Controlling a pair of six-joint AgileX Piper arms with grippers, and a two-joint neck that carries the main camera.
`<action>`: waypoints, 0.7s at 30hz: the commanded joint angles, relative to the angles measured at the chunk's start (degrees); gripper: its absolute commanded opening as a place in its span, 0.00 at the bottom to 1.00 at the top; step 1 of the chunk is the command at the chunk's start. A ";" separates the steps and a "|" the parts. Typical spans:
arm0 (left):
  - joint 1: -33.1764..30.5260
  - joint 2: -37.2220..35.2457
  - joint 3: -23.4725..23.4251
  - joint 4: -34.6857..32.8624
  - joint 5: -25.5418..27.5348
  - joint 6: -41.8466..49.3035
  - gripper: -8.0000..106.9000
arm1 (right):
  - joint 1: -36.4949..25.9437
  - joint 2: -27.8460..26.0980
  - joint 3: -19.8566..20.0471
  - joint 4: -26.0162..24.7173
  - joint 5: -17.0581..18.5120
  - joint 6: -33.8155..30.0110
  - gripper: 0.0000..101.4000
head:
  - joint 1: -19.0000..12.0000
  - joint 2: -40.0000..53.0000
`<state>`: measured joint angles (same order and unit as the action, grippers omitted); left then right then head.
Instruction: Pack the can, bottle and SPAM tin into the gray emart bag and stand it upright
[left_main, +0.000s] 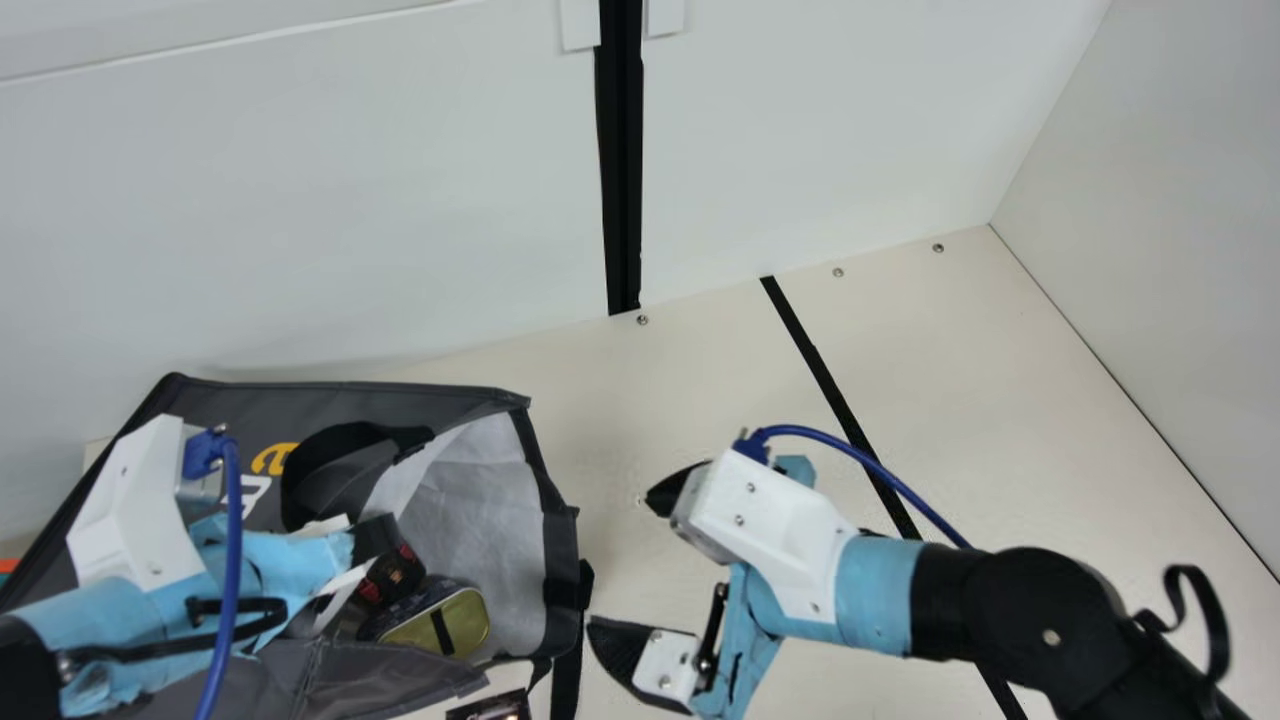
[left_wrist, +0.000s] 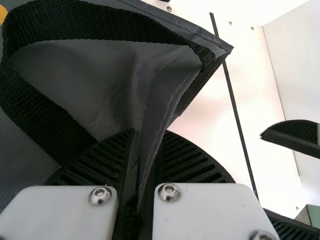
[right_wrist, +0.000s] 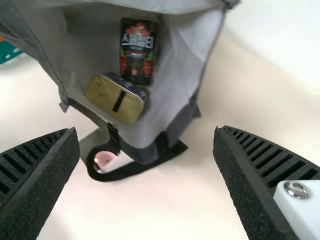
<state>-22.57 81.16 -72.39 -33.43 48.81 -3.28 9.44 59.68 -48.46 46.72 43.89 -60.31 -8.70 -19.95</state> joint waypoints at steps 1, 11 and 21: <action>0.00 0.00 0.00 0.00 0.00 0.00 0.00 | -1.18 -2.16 0.24 -1.52 0.54 1.42 0.94 | -1.30 -0.05; 0.00 0.00 0.00 0.00 0.00 0.00 0.00 | -7.46 -9.57 0.62 -8.97 4.53 8.12 0.94 | -1.30 -0.05; 0.00 0.00 0.00 0.00 0.00 0.00 0.00 | -13.86 -14.92 -0.82 -16.67 8.55 15.18 0.94 | -1.30 -0.05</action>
<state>-22.57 81.16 -72.39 -33.43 48.81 -3.28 -3.80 45.08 -49.14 31.06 52.33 -46.13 -8.70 -19.95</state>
